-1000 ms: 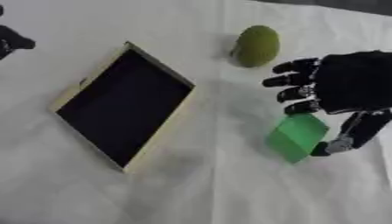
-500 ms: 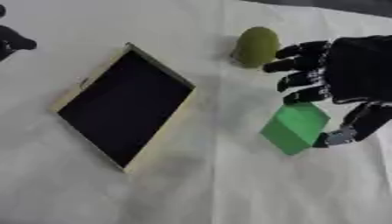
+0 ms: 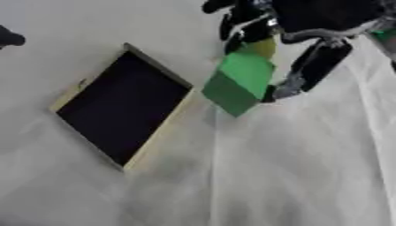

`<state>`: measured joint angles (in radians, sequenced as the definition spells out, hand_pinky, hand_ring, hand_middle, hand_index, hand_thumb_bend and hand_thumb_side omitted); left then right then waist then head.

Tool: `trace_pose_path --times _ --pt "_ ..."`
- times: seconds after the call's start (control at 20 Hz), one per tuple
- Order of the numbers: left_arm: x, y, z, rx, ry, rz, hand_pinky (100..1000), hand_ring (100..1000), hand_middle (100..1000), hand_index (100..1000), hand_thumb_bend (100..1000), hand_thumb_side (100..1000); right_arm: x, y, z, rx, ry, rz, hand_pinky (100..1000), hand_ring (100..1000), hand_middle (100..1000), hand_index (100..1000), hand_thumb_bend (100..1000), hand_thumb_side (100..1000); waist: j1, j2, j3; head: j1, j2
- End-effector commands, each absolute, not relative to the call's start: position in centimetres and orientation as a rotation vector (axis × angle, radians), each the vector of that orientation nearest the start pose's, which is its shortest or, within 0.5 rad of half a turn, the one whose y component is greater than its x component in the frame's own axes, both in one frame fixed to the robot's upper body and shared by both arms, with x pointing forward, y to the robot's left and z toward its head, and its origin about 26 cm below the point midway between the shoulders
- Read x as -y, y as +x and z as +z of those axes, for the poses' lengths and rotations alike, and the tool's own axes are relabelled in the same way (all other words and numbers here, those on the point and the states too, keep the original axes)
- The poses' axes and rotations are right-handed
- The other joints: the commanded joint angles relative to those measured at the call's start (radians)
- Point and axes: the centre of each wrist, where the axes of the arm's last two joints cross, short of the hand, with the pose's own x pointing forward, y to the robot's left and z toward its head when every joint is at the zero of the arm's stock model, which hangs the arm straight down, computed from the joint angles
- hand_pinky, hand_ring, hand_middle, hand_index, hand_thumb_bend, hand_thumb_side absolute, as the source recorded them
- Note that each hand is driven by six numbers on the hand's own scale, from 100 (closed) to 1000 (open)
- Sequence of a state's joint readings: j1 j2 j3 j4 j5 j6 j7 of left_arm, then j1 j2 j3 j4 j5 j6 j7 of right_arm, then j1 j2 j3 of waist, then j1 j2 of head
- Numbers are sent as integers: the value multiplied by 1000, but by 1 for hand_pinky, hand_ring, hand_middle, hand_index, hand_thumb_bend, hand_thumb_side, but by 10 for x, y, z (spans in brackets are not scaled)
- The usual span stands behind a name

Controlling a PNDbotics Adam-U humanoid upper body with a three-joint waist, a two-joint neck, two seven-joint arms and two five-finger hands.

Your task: Pick up objects on the table and place them in the box.

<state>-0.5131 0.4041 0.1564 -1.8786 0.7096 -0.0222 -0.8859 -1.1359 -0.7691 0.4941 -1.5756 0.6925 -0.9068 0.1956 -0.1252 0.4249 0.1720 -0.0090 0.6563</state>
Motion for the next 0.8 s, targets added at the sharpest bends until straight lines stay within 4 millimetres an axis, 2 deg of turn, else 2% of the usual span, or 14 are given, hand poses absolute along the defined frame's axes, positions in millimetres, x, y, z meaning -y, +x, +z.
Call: trace_pose_path --times 0.05,0.4,0.8 --pt "-295 324 273 -3070 1200 1409 899 821 862 851 100 672 175 381 381 -1736 571 -1919 890 925 650 669 236 479 4 -33 7 -20 9" --pt "-284 320 280 -3055 1240 1341 897 820 859 851 100 672 134 401 389 -1769 467 -1982 894 929 656 673 200 438 -11 -42 50 -74 24" --pt "-273 313 289 -3035 1274 1275 895 820 856 851 100 672 104 414 387 -1763 416 -2052 896 930 667 678 186 437 -30 -39 94 -115 16"
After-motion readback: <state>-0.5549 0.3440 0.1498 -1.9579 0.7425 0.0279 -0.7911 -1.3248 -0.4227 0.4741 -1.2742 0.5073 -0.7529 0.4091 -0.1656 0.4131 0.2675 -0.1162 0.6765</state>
